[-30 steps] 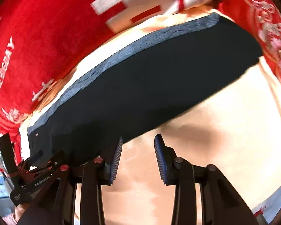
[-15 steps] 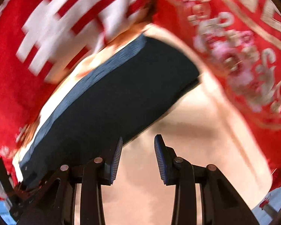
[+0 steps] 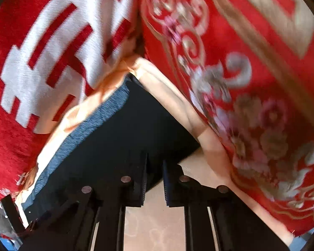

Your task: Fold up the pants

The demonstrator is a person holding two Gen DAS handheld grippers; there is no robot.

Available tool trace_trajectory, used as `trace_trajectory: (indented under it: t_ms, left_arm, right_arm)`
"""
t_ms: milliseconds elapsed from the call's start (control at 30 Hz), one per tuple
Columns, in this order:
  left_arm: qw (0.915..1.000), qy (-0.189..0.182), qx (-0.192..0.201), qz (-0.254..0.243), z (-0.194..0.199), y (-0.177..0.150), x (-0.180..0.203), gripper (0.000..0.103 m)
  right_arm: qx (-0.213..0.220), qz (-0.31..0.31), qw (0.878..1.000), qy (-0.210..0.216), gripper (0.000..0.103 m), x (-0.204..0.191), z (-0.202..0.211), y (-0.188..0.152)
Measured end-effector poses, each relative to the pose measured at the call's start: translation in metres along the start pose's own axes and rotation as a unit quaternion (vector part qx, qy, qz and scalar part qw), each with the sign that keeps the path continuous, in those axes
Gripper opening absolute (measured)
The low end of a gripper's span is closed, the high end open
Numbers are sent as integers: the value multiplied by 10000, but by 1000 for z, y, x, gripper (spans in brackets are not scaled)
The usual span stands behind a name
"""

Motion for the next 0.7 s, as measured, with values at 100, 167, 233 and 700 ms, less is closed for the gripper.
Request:
trace_trajectory:
  t_ms: [100, 167, 233, 700]
  left_arm:
    - [10000, 73, 12, -32, -2, 1, 5, 103]
    - [10000, 69, 3, -11, -7, 2, -5, 103]
    - [10000, 50, -19, 11, -7, 4, -3, 103]
    - [9999, 93, -31, -45, -16, 7, -8, 103]
  right_arm:
    - [-81, 377, 9991, -191, 14, -5, -8, 3]
    - [-349, 289, 9986, -276, 14, 4, -22, 0]
    - [-448, 38, 9989, -114, 15, 14, -28, 0]
    - [-512, -111, 9985, -175, 28, 22, 25, -23]
Point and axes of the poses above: each gripper's, at about its wrist camera, not at the fingertips, and z roughly against the way its jaws point, x to its right, y to its top, the point moved 3 cm from there along -z, roughly the way its jaws point, and after that the axes turned 5 degrees about y, right-handed, at the moved point
